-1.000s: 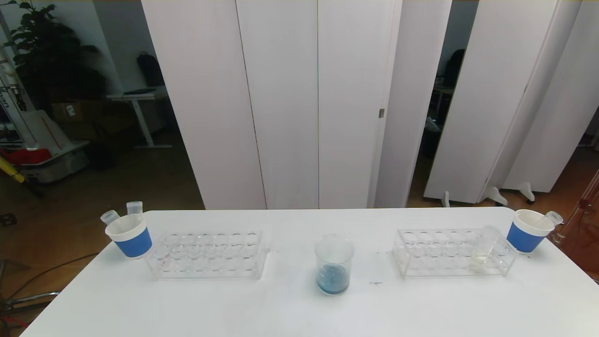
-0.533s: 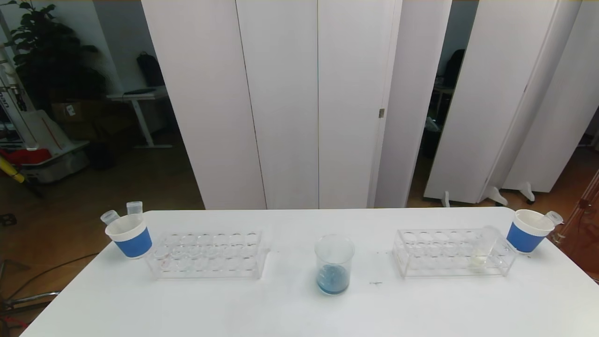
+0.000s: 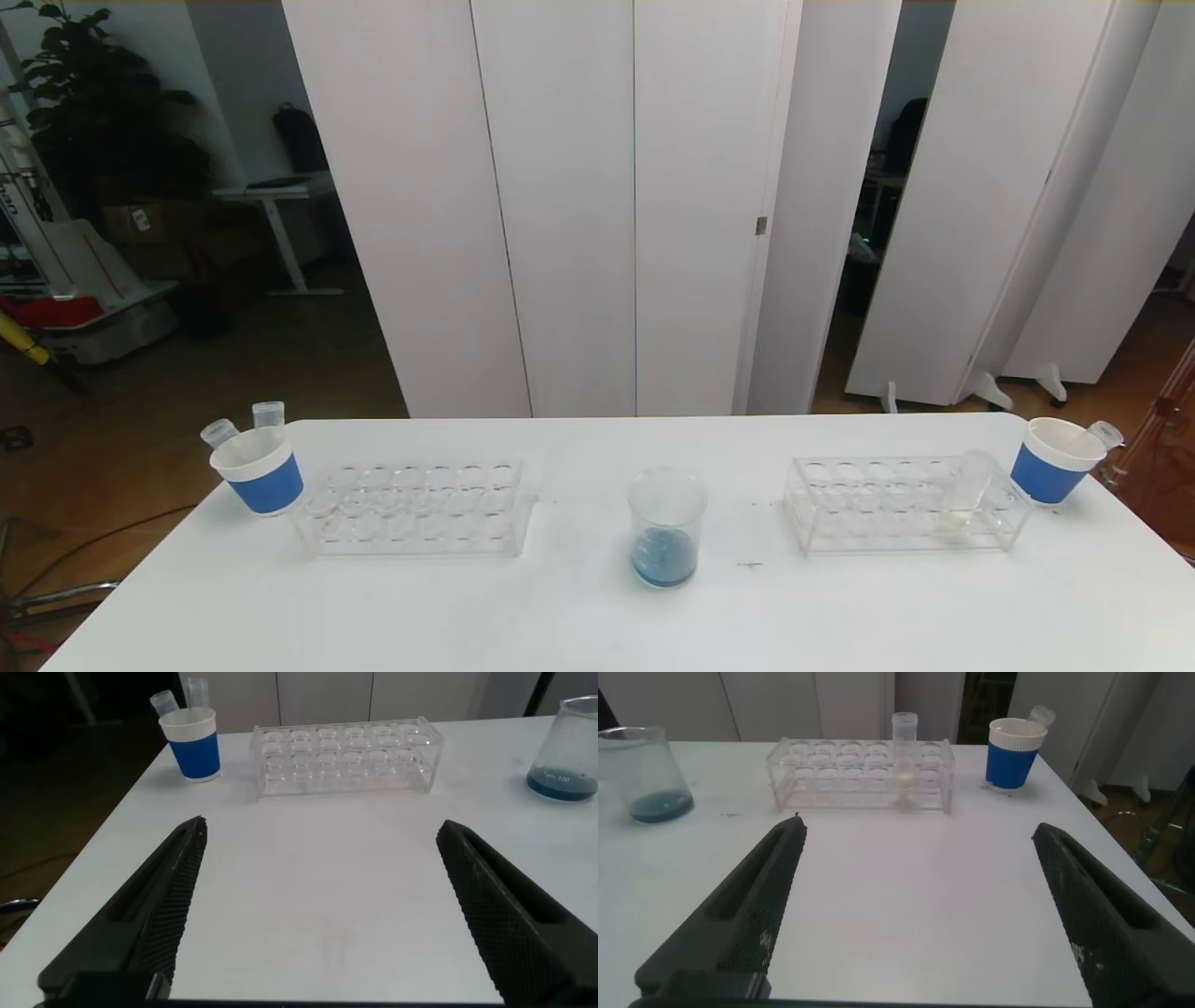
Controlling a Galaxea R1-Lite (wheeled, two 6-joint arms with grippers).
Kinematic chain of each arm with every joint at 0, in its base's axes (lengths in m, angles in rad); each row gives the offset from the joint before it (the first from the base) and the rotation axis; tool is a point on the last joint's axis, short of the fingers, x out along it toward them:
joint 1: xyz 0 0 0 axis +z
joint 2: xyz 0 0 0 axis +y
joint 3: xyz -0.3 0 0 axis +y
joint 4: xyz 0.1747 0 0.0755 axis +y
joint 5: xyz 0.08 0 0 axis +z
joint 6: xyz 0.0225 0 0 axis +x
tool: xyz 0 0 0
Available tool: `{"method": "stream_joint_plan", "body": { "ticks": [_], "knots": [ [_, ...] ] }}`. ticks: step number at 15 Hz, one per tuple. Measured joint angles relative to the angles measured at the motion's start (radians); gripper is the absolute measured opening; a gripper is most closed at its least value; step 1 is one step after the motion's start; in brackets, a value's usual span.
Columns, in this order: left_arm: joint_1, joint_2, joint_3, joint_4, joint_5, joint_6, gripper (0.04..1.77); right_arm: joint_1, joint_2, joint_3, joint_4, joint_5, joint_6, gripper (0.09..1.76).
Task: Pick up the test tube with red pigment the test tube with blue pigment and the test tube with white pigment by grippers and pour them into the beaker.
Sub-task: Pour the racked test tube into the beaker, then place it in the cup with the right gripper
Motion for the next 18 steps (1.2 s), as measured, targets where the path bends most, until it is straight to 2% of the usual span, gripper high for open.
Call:
{"method": "stream_joint_plan", "body": {
  "ticks": [7,11,18],
  "knots": [
    [0.0,0.0,0.0,0.0,0.0,0.0,1.75,-0.003,0.002,-0.017,0.026,-0.005,0.002,1.74],
    [0.0,0.0,0.0,0.0,0.0,0.0,1.75,-0.001,0.046,-0.18,0.126,-0.01,0.013,1.74],
    [0.0,0.0,0.0,0.0,0.0,0.0,1.75,-0.002,0.297,-0.419,0.126,-0.015,0.009,1.74]
  ]
}}
